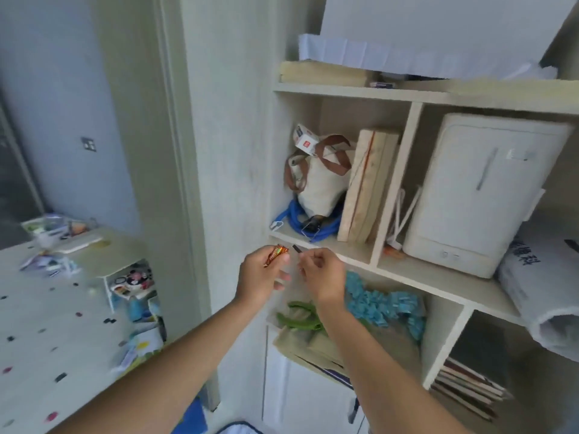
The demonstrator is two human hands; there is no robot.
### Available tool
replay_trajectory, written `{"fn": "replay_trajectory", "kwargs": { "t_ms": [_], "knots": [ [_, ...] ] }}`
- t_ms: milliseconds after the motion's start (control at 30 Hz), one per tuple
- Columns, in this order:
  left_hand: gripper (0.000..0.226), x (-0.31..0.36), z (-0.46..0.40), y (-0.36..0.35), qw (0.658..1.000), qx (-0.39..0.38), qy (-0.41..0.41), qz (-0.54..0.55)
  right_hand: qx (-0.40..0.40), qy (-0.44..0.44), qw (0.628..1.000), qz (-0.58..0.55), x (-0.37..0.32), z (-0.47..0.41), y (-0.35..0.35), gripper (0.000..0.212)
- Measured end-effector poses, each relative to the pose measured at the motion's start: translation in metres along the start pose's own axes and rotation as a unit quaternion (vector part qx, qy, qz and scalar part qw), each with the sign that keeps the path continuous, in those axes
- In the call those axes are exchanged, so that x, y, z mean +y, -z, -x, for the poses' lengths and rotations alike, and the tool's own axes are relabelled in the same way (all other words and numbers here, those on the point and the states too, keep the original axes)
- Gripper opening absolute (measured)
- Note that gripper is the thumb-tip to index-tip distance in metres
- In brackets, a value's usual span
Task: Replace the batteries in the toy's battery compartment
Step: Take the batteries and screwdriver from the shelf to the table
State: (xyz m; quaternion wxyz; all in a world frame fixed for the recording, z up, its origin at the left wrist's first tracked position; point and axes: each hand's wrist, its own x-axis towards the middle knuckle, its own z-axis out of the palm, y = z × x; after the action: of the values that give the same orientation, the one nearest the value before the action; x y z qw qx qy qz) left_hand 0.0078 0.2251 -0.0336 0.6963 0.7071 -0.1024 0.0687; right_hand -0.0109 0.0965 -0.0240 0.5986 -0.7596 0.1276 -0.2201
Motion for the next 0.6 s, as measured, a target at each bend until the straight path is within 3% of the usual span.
{"fn": "replay_trajectory", "kwargs": {
  "t_ms": [367, 500, 600],
  "knots": [
    [0.007, -0.053, 0.051, 0.334, 0.969, 0.234, 0.075, -0.032, -0.245, -0.037, 0.966, -0.080, -0.030, 0.134, -0.300, 0.008],
    [0.011, -0.074, 0.065, 0.451, 0.957, 0.272, 0.092, -0.051, -0.301, -0.056, 0.950, -0.062, -0.039, 0.183, -0.410, 0.016],
    [0.007, -0.085, 0.065, 0.523, 0.950, 0.291, 0.100, -0.053, -0.320, -0.081, 0.942, -0.065, -0.048, 0.210, -0.477, 0.011]
  ]
}}
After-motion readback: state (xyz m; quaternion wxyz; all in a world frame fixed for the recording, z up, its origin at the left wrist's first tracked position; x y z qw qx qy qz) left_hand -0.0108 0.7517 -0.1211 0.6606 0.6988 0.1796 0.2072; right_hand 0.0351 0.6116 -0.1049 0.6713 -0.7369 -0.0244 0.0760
